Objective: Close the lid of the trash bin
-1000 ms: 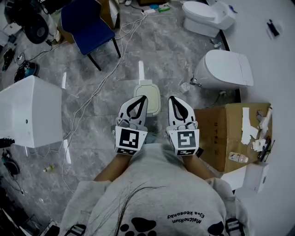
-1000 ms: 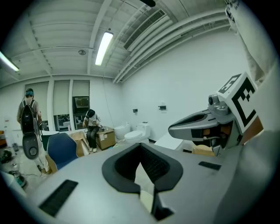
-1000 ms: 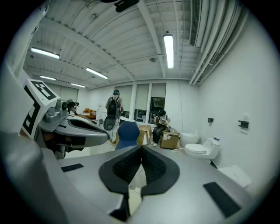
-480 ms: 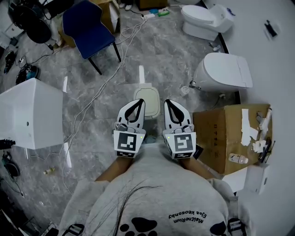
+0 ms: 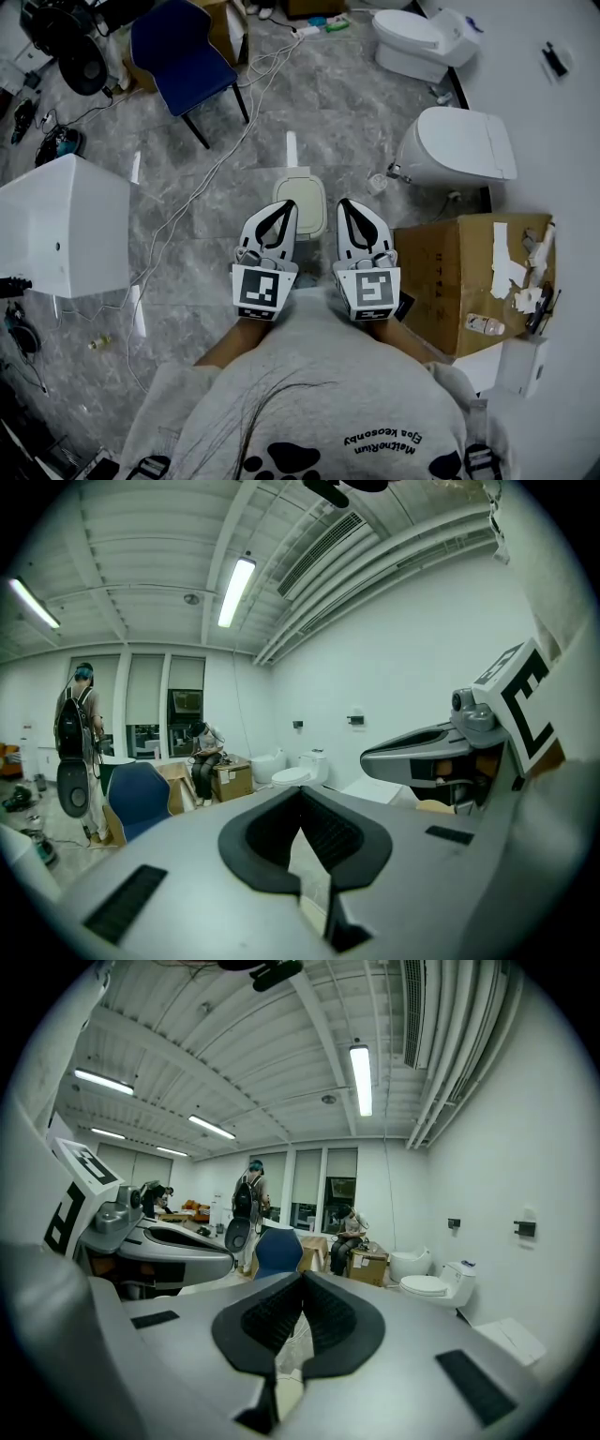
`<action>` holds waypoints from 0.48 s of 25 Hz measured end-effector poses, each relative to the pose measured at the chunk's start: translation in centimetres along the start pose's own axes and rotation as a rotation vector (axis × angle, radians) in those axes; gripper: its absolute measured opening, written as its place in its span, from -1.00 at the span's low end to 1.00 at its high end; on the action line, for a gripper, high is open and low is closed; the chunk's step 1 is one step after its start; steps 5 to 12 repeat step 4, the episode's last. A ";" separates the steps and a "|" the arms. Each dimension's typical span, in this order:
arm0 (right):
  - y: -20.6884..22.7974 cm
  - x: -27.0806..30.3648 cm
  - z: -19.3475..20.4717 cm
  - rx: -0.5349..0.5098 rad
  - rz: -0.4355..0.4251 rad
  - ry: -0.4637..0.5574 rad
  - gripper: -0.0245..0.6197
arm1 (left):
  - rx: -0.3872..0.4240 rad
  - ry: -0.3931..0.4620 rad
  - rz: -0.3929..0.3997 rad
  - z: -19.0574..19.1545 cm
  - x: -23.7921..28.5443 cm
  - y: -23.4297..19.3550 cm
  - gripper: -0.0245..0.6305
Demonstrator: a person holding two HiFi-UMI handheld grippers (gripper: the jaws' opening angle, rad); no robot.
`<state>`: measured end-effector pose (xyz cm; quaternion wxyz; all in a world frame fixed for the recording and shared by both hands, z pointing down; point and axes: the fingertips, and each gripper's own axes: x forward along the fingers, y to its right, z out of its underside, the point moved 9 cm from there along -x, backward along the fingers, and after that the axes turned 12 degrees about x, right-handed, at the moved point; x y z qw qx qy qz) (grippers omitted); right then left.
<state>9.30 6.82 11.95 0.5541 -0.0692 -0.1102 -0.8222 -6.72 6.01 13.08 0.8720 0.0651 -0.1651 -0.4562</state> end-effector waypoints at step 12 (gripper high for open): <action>0.3 0.1 -0.2 -0.001 0.005 0.009 -0.82 | 0.000 0.001 -0.005 -0.1 0.1 -0.1 -0.86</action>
